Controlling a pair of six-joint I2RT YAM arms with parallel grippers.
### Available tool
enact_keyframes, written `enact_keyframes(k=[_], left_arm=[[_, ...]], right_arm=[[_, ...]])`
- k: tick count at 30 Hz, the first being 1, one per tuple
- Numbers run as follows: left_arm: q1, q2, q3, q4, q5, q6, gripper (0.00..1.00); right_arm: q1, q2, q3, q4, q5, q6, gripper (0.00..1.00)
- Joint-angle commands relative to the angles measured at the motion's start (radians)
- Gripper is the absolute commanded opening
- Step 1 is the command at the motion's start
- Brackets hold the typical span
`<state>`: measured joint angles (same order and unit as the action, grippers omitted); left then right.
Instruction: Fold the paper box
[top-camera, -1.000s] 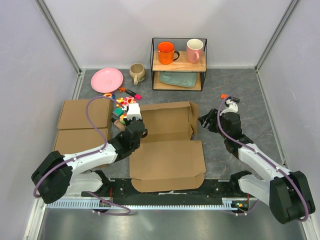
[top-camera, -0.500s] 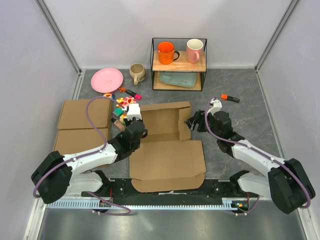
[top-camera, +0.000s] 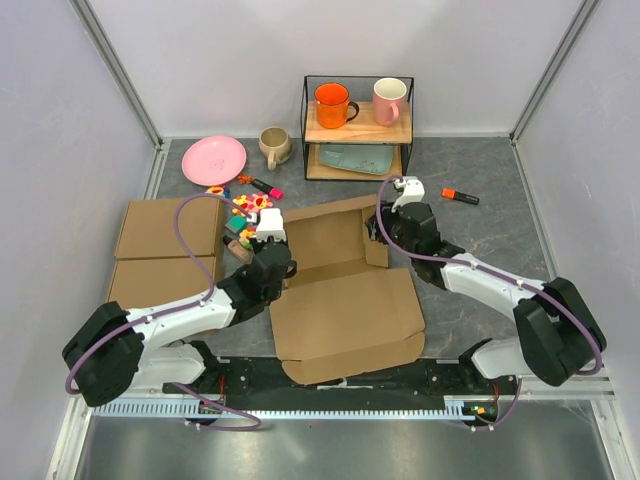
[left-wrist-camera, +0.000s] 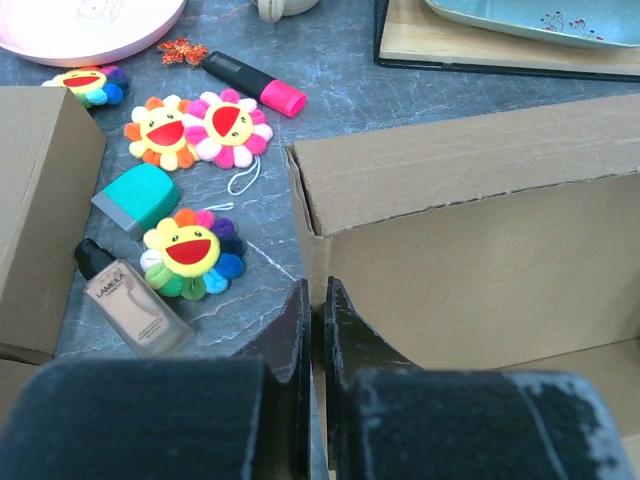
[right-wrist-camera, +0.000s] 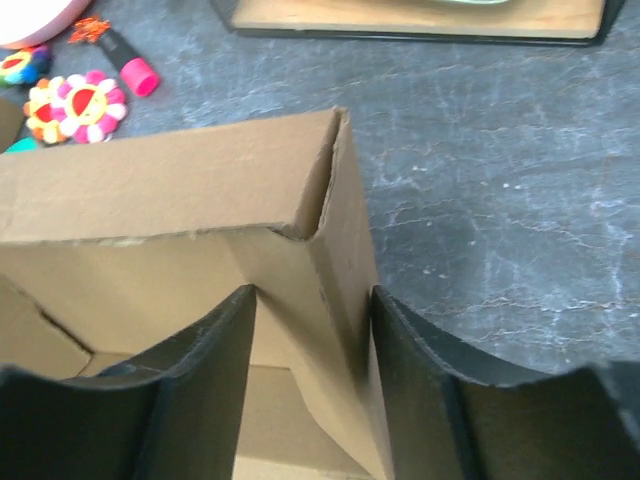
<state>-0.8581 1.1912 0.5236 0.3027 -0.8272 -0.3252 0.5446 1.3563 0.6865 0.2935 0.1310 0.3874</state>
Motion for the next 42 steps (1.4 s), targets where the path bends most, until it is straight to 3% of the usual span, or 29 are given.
enact_keyframes(k=[1, 6, 10, 15, 16, 17, 18, 24, 27, 30, 35, 38, 39, 41, 42], left_arm=[[-0.019, 0.024, -0.025, -0.065, 0.060, 0.003, 0.02], [-0.021, 0.025, -0.022, -0.054, 0.057, 0.008, 0.02], [-0.019, 0.031, -0.011, -0.051, 0.060, 0.012, 0.02], [-0.019, 0.025, -0.005, -0.054, 0.062, 0.014, 0.02], [-0.019, 0.025, -0.004, -0.054, 0.062, 0.015, 0.02], [-0.021, 0.022, -0.004, -0.056, 0.063, 0.014, 0.02], [-0.021, 0.022, -0.004, -0.056, 0.063, 0.015, 0.02], [-0.021, 0.021, -0.004, -0.059, 0.060, 0.017, 0.02], [-0.021, 0.024, -0.004, -0.063, 0.059, 0.012, 0.02], [-0.021, 0.025, -0.005, -0.068, 0.056, 0.005, 0.02], [-0.021, 0.025, -0.013, -0.074, 0.051, -0.014, 0.02], [-0.021, 0.025, -0.013, -0.077, 0.045, -0.021, 0.02], [-0.021, 0.021, -0.014, -0.079, 0.045, -0.023, 0.02], [-0.021, 0.021, -0.019, -0.079, 0.040, -0.026, 0.02], [-0.021, 0.021, -0.019, -0.077, 0.039, -0.028, 0.02]], right_arm=[[0.023, 0.032, 0.057, 0.004, 0.119, -0.056, 0.50], [0.049, 0.066, 0.064, -0.007, 0.186, -0.091, 0.34], [0.084, 0.095, 0.082, -0.034, 0.300, -0.126, 0.00], [0.135, 0.119, 0.105, -0.076, 0.409, -0.160, 0.00], [0.144, 0.119, 0.104, -0.077, 0.427, -0.162, 0.03], [0.146, 0.127, 0.110, -0.088, 0.430, -0.162, 0.12], [0.150, 0.133, 0.116, -0.096, 0.436, -0.163, 0.28], [0.193, 0.170, 0.145, -0.145, 0.515, -0.180, 0.30], [0.202, 0.181, 0.139, -0.154, 0.513, -0.168, 0.23], [0.212, 0.201, 0.133, -0.174, 0.531, -0.151, 0.00], [0.233, 0.193, 0.088, -0.168, 0.539, -0.133, 0.00], [0.247, 0.182, 0.071, -0.183, 0.530, -0.096, 0.27], [0.250, 0.178, 0.064, -0.182, 0.530, -0.091, 0.24], [0.262, 0.172, 0.038, -0.172, 0.532, -0.079, 0.00], [0.265, 0.168, 0.016, -0.154, 0.532, -0.076, 0.00]])
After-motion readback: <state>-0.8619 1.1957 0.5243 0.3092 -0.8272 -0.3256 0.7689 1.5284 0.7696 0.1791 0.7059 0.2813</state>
